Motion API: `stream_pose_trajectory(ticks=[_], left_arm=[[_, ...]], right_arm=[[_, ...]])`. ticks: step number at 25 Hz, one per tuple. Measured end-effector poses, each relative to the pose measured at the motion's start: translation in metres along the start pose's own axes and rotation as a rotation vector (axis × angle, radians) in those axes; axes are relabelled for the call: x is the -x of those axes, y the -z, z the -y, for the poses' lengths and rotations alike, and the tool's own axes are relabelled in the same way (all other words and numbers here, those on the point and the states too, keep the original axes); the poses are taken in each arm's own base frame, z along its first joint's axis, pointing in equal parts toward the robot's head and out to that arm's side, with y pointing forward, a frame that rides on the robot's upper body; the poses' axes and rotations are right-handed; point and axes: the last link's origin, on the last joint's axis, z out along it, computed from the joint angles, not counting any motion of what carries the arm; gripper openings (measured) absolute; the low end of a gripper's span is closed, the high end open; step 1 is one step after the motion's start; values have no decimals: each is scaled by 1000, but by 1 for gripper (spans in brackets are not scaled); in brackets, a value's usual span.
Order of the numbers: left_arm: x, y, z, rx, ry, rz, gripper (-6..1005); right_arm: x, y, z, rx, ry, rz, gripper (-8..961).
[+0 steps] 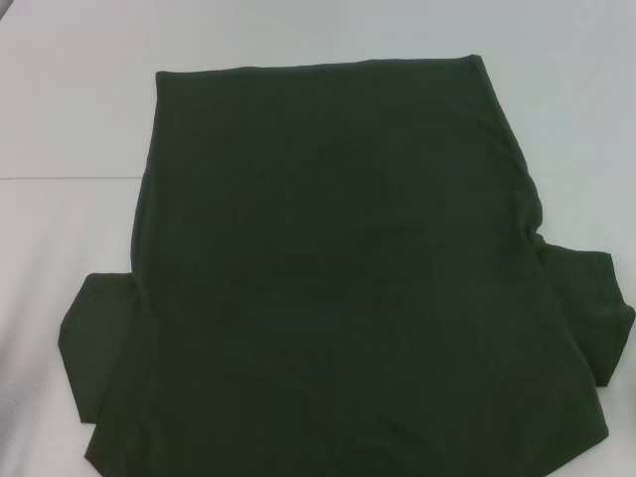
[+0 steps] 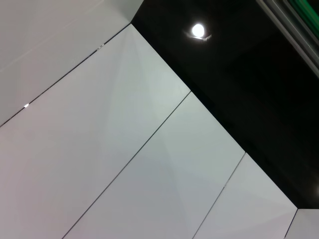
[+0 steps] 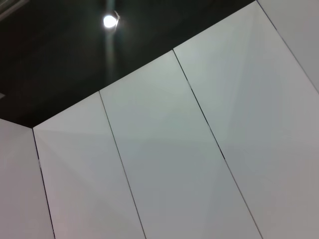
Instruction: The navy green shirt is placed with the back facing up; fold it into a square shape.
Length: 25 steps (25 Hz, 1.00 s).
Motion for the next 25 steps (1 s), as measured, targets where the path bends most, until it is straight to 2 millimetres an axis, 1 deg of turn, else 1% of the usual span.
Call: stream_pose_trajectory(ticks=[1,2,3,4,5,6,12,15,19,20,21,22,23,24,25], left_arm=[[0,0,0,0,0,0,920],[-6,1,0,-27,31,28,919],[-25,-8,-3,-188,49,204,919],[-38,-16,-3,-323,9,250,919],[-43,-40,-7,-459,-61,329,919],[-37,-42,3,-503,-3,304,919],[-29,-50,9,-507,28,313,920],[-27,-55,7,-490,36,320,920],[-29,-67,-1,-447,34,315,920],[-30,-69,2,-477,-33,320,480],[-32,-69,1,-477,-42,315,36],[-34,-69,0,-474,-50,307,18],[-42,-63,-2,-487,-78,288,-1],[-82,-30,-3,-554,-138,173,0],[-74,-40,-31,-393,-95,231,0]], right_arm=[[0,0,0,0,0,0,924],[0,0,0,1,-1,0,925],[1,-1,0,6,-12,3,925],[1,-1,-1,8,-14,3,925],[0,0,-2,8,-18,4,924],[1,1,-4,15,-22,14,925],[2,0,-3,19,-18,16,924],[2,0,-3,18,-18,15,925],[2,-1,-3,21,-16,15,924],[3,-2,-3,23,-15,17,924],[3,-2,-3,23,-15,17,925],[3,-2,-3,23,-15,17,925],[3,-2,-3,23,-15,18,925],[6,-4,0,20,-9,27,924],[6,-5,0,23,-8,27,925]])
